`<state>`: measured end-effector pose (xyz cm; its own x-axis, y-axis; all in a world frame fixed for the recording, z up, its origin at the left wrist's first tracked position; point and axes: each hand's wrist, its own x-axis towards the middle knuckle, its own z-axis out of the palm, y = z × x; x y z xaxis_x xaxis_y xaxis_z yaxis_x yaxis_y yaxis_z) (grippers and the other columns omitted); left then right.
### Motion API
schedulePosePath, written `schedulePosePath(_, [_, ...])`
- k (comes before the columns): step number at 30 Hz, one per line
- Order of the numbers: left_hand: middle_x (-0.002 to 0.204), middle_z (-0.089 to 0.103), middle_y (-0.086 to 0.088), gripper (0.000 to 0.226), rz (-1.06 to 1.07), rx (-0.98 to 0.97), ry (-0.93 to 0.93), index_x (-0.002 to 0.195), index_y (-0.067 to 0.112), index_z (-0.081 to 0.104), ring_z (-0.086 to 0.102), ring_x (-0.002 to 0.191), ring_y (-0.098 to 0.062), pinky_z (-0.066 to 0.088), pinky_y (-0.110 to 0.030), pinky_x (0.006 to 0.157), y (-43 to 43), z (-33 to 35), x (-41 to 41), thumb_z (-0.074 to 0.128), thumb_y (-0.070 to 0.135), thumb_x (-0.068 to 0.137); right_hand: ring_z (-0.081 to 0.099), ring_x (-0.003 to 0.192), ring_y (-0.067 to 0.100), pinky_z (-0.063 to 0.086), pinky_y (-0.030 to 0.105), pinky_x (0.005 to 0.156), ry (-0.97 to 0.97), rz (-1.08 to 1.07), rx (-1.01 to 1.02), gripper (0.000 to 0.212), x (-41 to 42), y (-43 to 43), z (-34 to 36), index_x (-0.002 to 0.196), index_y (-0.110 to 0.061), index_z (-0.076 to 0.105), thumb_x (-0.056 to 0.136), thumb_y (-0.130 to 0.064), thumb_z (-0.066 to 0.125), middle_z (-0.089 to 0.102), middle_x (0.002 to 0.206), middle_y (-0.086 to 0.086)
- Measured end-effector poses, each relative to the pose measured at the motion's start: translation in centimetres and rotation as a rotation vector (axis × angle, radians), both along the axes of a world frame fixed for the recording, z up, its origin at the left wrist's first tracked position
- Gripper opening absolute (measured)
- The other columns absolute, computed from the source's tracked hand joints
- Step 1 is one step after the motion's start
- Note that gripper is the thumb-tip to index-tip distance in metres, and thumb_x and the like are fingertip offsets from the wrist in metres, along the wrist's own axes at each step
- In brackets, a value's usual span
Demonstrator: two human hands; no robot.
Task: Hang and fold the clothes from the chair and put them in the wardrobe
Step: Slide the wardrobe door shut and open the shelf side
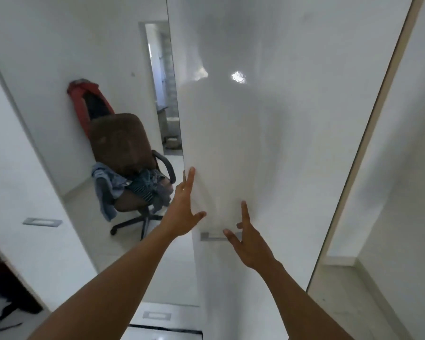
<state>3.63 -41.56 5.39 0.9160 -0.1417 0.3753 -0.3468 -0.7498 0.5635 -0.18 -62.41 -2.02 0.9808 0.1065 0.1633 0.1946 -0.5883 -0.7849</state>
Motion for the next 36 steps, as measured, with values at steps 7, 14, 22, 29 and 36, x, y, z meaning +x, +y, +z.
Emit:
schedulePosePath(7, [0.152,0.032,-0.009,0.123,0.081,-0.022,-0.109,0.147,0.053,-0.018,0.045,0.13,-0.032,0.048,-0.053,0.103,-0.3,-1.6,-0.9,0.079,0.014,0.082,0.065,0.067,0.017,0.058,0.036,0.067,-0.124,-0.142,-0.174,0.089,-0.2,-1.0,-2.4,0.15,-0.049,-0.021,0.086,-0.079,0.033,0.062,0.078,-0.005])
schedulePosePath(14, [0.154,0.035,-0.007,0.118,0.097,-0.038,-0.194,0.146,0.058,-0.015,0.048,0.131,-0.029,0.052,-0.053,0.097,-1.1,-2.2,-5.6,0.075,0.014,0.085,0.059,0.057,0.012,0.054,0.031,0.06,-0.12,-0.174,-0.193,0.087,-3.3,-1.9,-2.5,0.15,-0.052,-0.019,0.08,-0.089,0.019,0.059,0.066,-0.007])
schedulePosePath(22, [0.127,0.054,-0.003,0.102,0.042,-0.047,-0.179,0.153,0.05,-0.006,0.058,0.097,-0.013,0.058,-0.041,0.087,-2.7,-3.3,-16.1,0.069,0.019,0.091,0.057,0.125,0.029,0.046,0.045,0.103,-0.056,-0.185,-0.011,0.089,-11.1,-2.5,-0.5,0.155,-0.048,0.005,0.079,-0.088,0.027,0.049,0.146,0.004])
schedulePosePath(29, [0.144,0.051,-0.001,0.112,-0.146,-0.024,-0.086,0.141,0.051,-0.03,0.063,0.117,-0.02,0.053,-0.044,0.099,-8.0,-2.8,-25.7,0.069,0.033,0.09,0.06,0.12,0.024,0.046,0.041,0.109,-0.174,-0.088,0.165,0.071,-21.9,-4.8,7.7,0.155,-0.037,0.026,0.091,-0.065,0.032,0.051,0.146,0.0])
schedulePosePath(36, [0.129,0.059,0.011,0.127,-0.368,0.13,-0.115,0.139,0.057,-0.03,0.066,0.092,-0.007,0.042,-0.024,0.102,-15.3,-0.2,-29.3,0.08,0.043,0.078,0.057,0.115,0.0,0.044,0.011,0.095,-0.549,-0.119,0.002,0.061,-31.3,-10.3,17.6,0.149,-0.057,0.009,0.095,-0.06,0.039,0.049,0.149,-0.011])
